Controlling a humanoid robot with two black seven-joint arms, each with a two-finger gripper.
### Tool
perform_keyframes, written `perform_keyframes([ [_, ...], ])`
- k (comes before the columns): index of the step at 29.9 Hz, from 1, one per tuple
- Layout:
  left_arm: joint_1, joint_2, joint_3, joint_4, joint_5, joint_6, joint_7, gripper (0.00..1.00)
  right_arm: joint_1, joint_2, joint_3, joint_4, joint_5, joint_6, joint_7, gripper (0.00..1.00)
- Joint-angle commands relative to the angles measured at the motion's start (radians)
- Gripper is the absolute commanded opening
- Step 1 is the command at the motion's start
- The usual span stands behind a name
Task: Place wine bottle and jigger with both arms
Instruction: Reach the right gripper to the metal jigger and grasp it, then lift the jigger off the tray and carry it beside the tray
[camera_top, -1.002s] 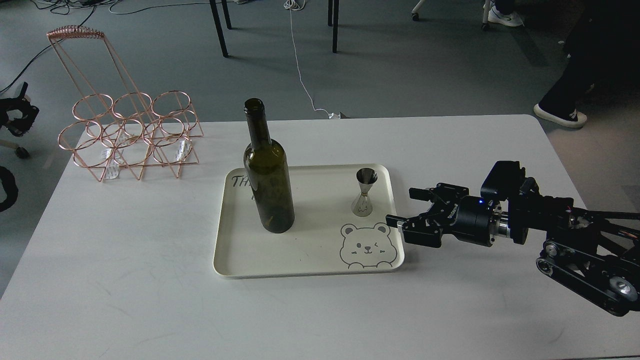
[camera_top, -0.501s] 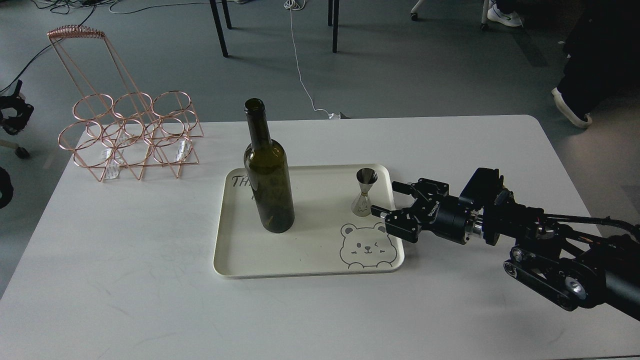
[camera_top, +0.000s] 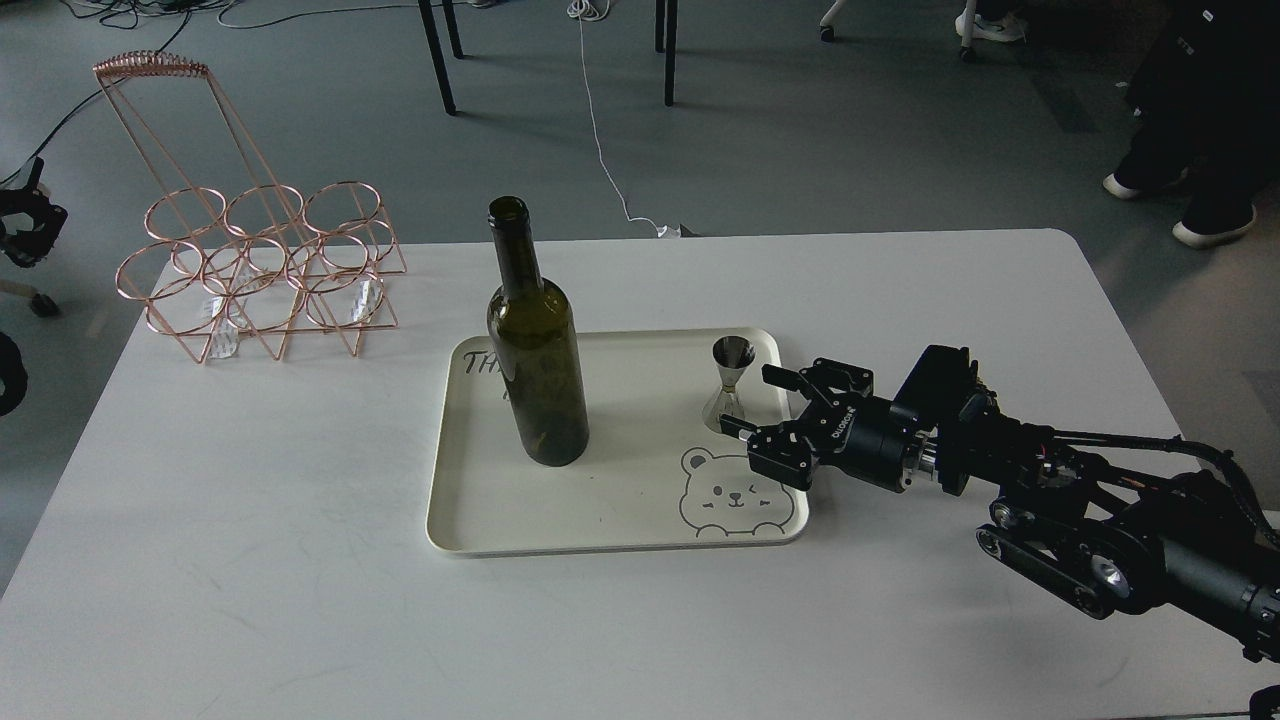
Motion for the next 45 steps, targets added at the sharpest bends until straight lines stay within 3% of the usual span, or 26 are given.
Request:
perform_keyframes([
  [1,-0.001,-0.002,0.0,0.0,0.0,0.0,0.001,0.99,0.05,0.03,-0.006,-0.056,0.003,-0.001,0.0,0.83],
  [10,0.001,0.002,0.0,0.0,0.0,0.0,0.0,0.99,0.07,0.053,-0.08,-0.069,0.006,-0.001,0.0,0.82],
  [16,0.008,0.004,0.0,0.001,0.0,0.0,-0.002,0.99,0.069,0.081,-0.08,-0.112,0.006,-0.003,0.0,0.62],
  [27,0.01,0.001,0.0,0.001,0.0,0.0,-0.002,0.99,0.057,0.096,-0.08,-0.113,0.006,-0.013,0.0,0.61],
  [29,0.01,-0.001,0.0,0.001,0.0,0.0,-0.002,0.99,0.057,0.096,-0.08,-0.113,0.006,-0.013,0.0,0.55],
  [35,0.008,0.001,0.0,0.001,0.0,0.0,-0.002,0.99,0.058,0.095,-0.095,-0.116,0.005,-0.013,0.0,0.26],
  [40,0.008,0.004,0.0,0.001,0.0,0.0,-0.002,0.99,0.06,0.095,-0.097,-0.119,0.005,-0.013,0.0,0.2],
  [45,0.01,0.004,0.0,0.0,0.0,0.0,-0.002,0.99,0.063,0.104,-0.095,-0.136,0.005,-0.016,0.0,0.08],
])
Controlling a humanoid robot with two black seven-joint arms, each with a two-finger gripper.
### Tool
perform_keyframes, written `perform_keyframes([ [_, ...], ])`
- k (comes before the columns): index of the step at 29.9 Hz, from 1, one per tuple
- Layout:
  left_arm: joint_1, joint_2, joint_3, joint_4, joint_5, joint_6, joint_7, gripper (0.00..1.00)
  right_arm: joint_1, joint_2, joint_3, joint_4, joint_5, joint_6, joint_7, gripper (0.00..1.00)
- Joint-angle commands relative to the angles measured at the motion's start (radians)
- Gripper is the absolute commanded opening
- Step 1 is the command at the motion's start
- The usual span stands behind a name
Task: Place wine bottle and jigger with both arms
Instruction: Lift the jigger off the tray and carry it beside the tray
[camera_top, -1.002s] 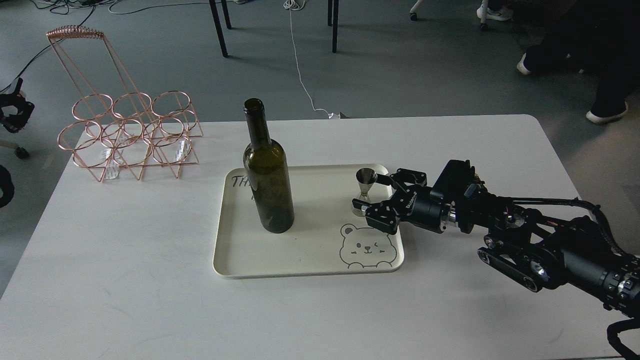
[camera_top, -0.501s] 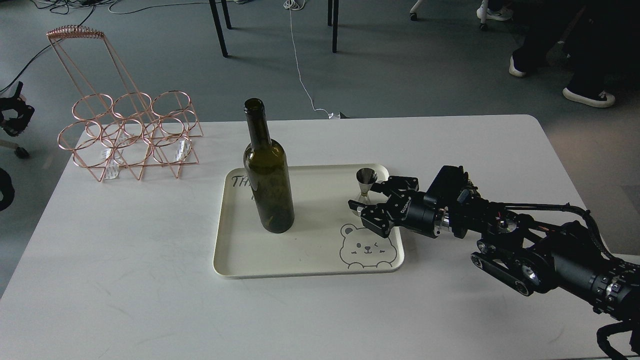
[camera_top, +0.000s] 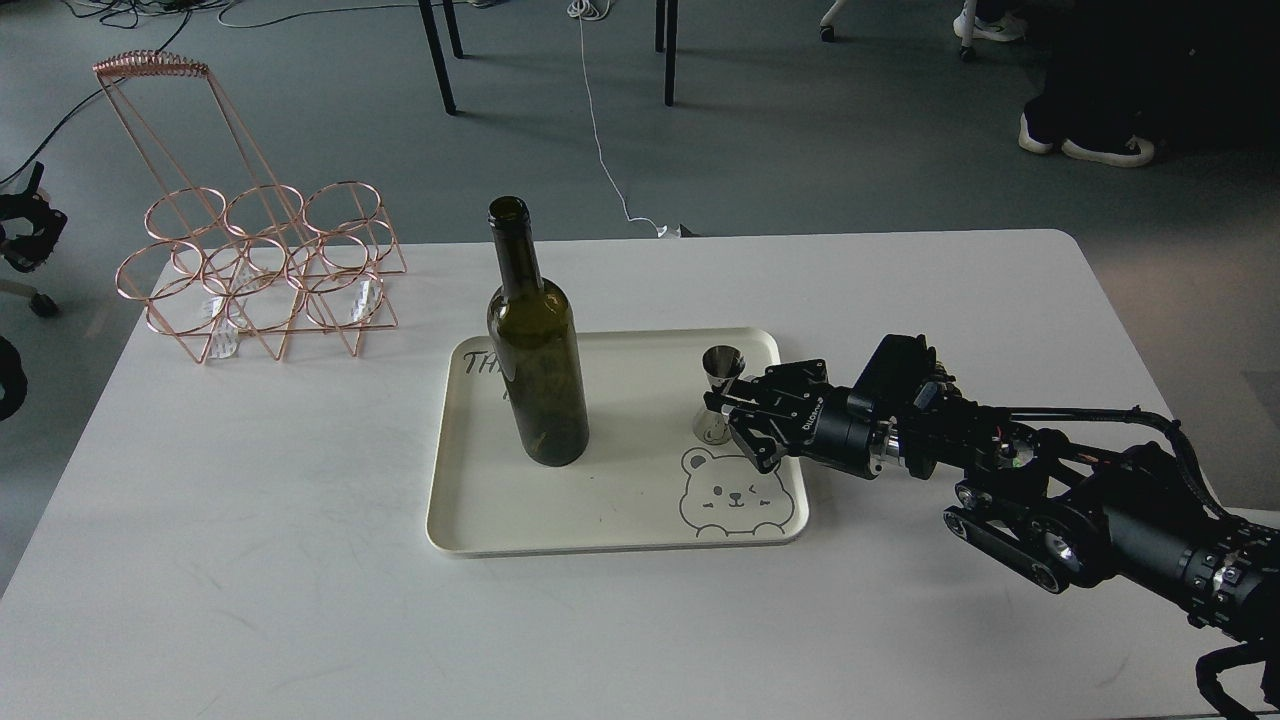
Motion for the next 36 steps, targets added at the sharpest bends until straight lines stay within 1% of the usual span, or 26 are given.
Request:
perform_keyframes([
  [1,0.001,0.0,0.0,0.0,0.0,0.0,0.0,0.99,0.001,0.006,0.001,-0.006,0.001,-0.003,-0.001,0.07],
  [3,0.001,0.0,0.0,0.0,0.0,0.0,0.0,0.99,0.004,0.005,0.001,-0.003,0.0,-0.009,0.0,0.04],
  [5,0.0,0.0,0.0,0.0,0.0,0.0,0.0,0.99,0.009,0.005,0.001,-0.003,0.001,-0.025,0.0,0.03],
  [11,0.0,0.002,0.0,0.0,0.0,0.0,0.0,0.99,0.055,-0.003,0.014,0.002,0.009,-0.066,-0.001,0.03],
  [14,-0.002,0.003,0.0,-0.001,0.0,0.0,0.0,0.99,0.076,-0.02,0.068,0.004,0.015,-0.083,-0.002,0.03],
  [17,-0.003,0.008,0.0,-0.001,0.0,0.0,0.0,0.99,0.076,-0.08,0.143,0.034,0.015,-0.083,-0.002,0.03],
  [19,-0.005,0.02,-0.002,-0.001,0.0,0.0,0.002,0.99,0.069,-0.142,0.165,0.071,0.017,-0.083,-0.011,0.03],
  [22,-0.008,0.037,-0.002,-0.001,0.0,0.0,0.002,0.99,0.043,-0.256,0.175,0.12,0.046,-0.082,-0.045,0.03],
  [27,-0.008,0.037,0.0,-0.004,0.0,0.0,0.002,0.99,-0.055,-0.391,0.175,0.151,0.147,-0.094,-0.064,0.03],
  [30,-0.008,0.035,0.0,-0.006,-0.002,0.0,0.002,0.99,-0.121,-0.42,0.177,0.145,0.182,-0.145,-0.068,0.03],
  [36,-0.008,0.035,0.0,-0.009,0.0,0.0,0.003,0.99,-0.23,-0.422,0.168,0.143,0.29,-0.145,-0.076,0.03],
])
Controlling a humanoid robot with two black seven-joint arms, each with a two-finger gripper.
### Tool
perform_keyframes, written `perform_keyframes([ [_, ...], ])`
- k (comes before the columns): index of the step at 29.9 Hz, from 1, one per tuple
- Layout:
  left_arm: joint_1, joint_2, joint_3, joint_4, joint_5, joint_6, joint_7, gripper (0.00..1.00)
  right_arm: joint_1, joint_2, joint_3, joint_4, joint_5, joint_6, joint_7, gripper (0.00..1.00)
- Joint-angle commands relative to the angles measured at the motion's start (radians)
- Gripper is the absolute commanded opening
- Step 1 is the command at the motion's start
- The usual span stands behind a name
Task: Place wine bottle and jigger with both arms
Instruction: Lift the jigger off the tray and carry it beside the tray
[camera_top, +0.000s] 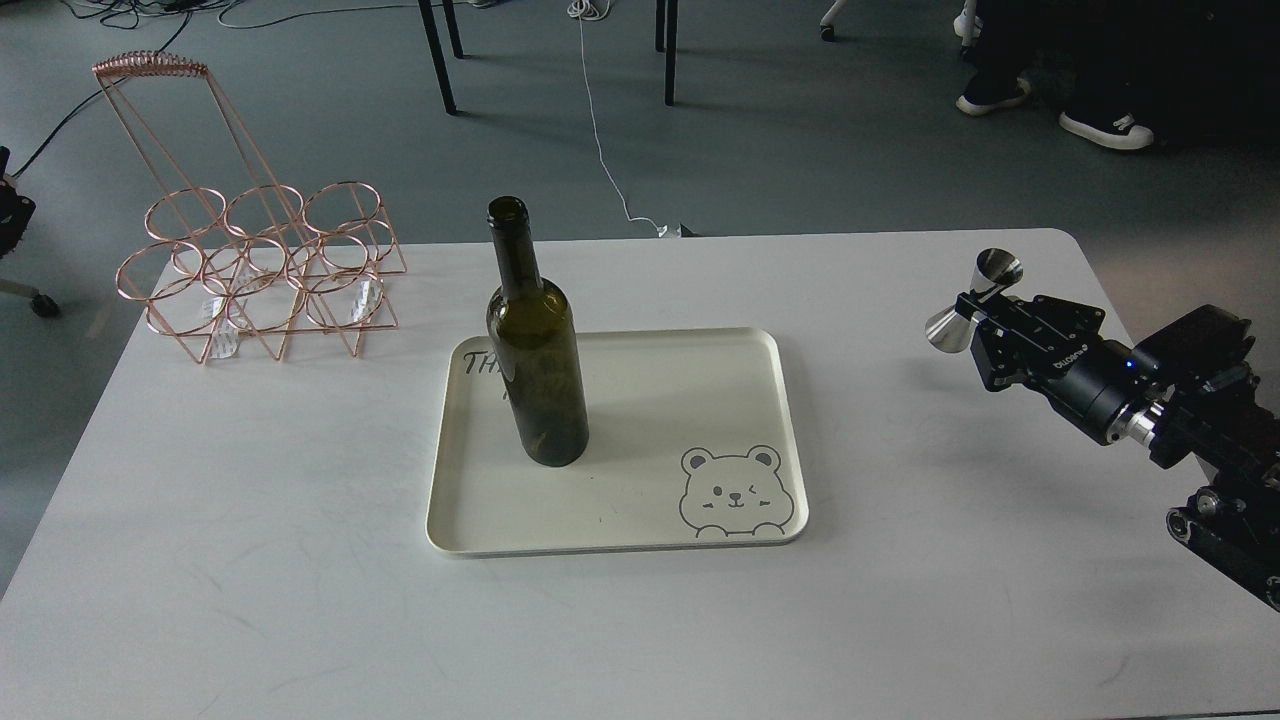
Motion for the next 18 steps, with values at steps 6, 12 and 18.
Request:
perform_keyframes([
  [6,-0.001,0.004,0.0,-0.002,0.001,0.0,0.003,0.99,-0.079,0.007,-0.006,-0.006,0.047,-0.001,-0.001,0.04],
  [12,-0.001,0.004,0.0,-0.002,0.001,0.0,0.003,0.99,-0.09,0.013,-0.008,-0.012,0.047,-0.001,-0.003,0.07],
  [18,-0.001,0.002,0.0,-0.002,0.001,0.0,0.001,0.99,-0.108,0.016,-0.012,-0.024,0.047,-0.001,-0.003,0.08],
])
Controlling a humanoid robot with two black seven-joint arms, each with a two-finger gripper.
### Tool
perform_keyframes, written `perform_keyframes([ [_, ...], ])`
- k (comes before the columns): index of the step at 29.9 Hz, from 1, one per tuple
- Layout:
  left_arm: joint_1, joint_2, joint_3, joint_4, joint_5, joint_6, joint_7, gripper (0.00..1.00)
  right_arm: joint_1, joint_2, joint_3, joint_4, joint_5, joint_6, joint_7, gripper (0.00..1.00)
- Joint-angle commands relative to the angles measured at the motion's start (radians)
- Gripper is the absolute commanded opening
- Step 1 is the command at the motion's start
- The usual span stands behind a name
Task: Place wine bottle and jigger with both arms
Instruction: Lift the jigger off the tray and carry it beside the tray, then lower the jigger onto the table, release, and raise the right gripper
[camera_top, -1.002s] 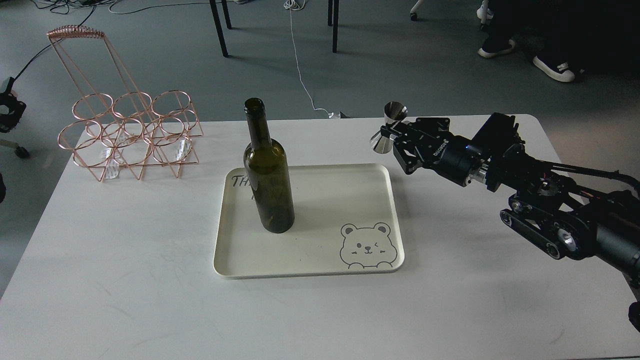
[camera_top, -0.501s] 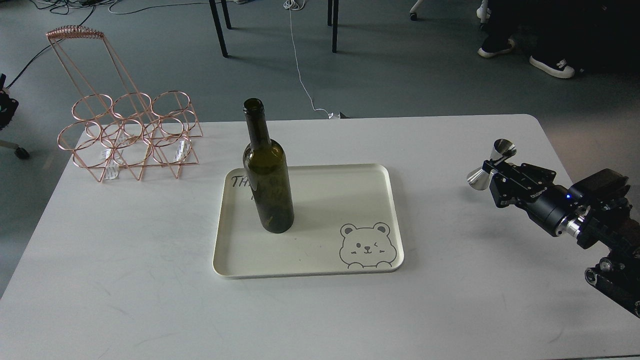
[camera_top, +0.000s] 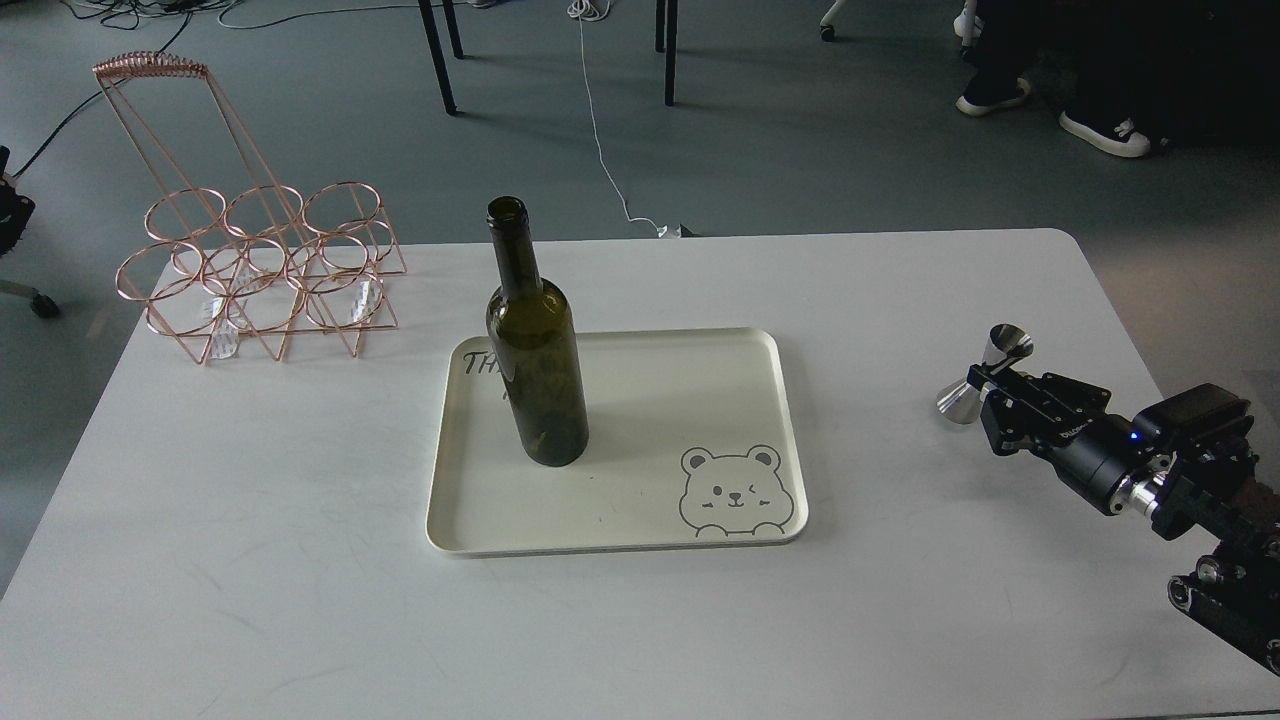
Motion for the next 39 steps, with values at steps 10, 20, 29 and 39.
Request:
perform_keyframes([
  [10,0.0,0.0,0.0,0.0,0.0,0.0,0.0,0.99,-0.009,0.031,-0.001,-0.03,0.0,0.0,0.002,0.18],
  [20,-0.001,0.002,0.0,0.0,0.0,0.0,-0.001,0.99,-0.01,0.031,-0.004,-0.019,0.004,0.0,0.006,0.56],
  [29,-0.001,0.002,0.0,0.0,0.0,0.0,-0.001,0.99,-0.035,-0.01,-0.004,0.046,0.004,0.0,0.02,0.94],
  [39,-0.001,0.009,0.0,0.0,0.001,0.0,0.011,0.99,0.038,-0.213,0.045,0.214,0.011,0.0,0.022,0.96],
])
